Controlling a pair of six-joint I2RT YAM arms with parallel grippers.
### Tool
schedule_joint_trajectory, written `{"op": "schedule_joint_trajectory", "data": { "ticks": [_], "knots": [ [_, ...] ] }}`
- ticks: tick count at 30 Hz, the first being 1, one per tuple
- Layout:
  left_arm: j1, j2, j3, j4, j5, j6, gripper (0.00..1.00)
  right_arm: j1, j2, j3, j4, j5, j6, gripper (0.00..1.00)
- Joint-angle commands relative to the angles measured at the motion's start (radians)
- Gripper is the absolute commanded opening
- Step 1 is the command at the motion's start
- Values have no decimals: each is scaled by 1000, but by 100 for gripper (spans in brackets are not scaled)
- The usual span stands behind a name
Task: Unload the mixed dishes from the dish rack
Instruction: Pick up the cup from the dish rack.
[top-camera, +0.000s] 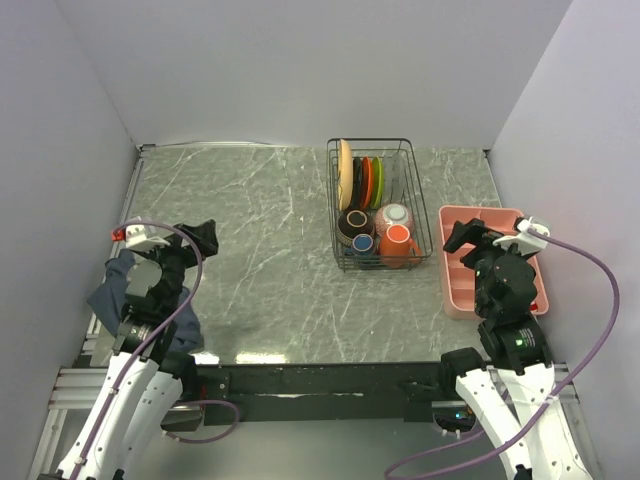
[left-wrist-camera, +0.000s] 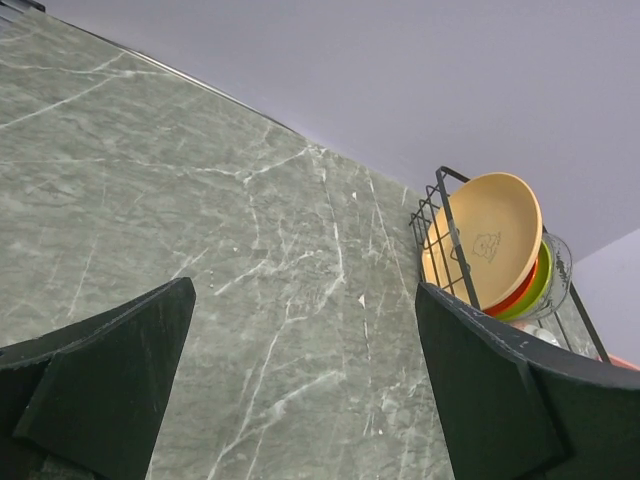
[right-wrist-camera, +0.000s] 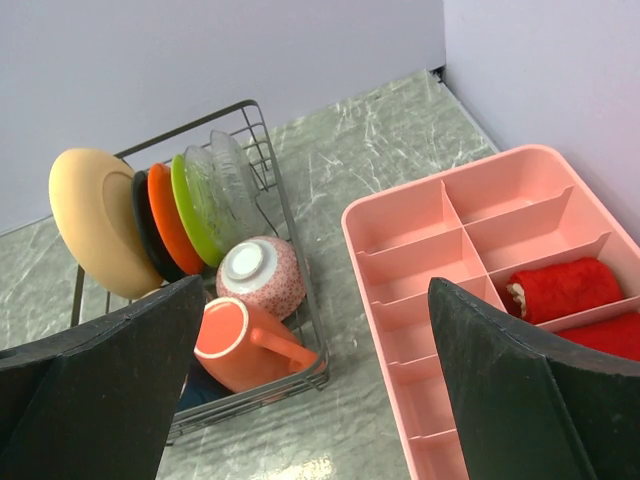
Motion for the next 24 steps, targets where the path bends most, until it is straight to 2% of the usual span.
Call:
{"op": "schedule_joint_trajectory", "data": {
  "ticks": [1, 4, 9, 17, 21, 24],
  "knots": [
    [-1, 25, 14, 80, 31, -13, 100, 5, 15, 3, 45, 14, -1, 100],
    [-1, 36, 17, 87, 42, -5, 100, 5, 17, 1, 55, -45, -18, 100],
    [-1, 26, -6, 115, 40, -9, 99, 5, -3, -34, 120, -309, -53, 100],
    [-1, 14, -6, 101, 73, 10, 99, 6, 109, 32, 72, -421, -52, 100],
    [-1, 0, -6, 86, 102, 16, 99, 5, 234, 110, -44, -486, -76, 100],
    [-1, -7, -6, 66, 140, 22, 99, 6, 325, 158, -114, -461, -70, 100]
  ]
}}
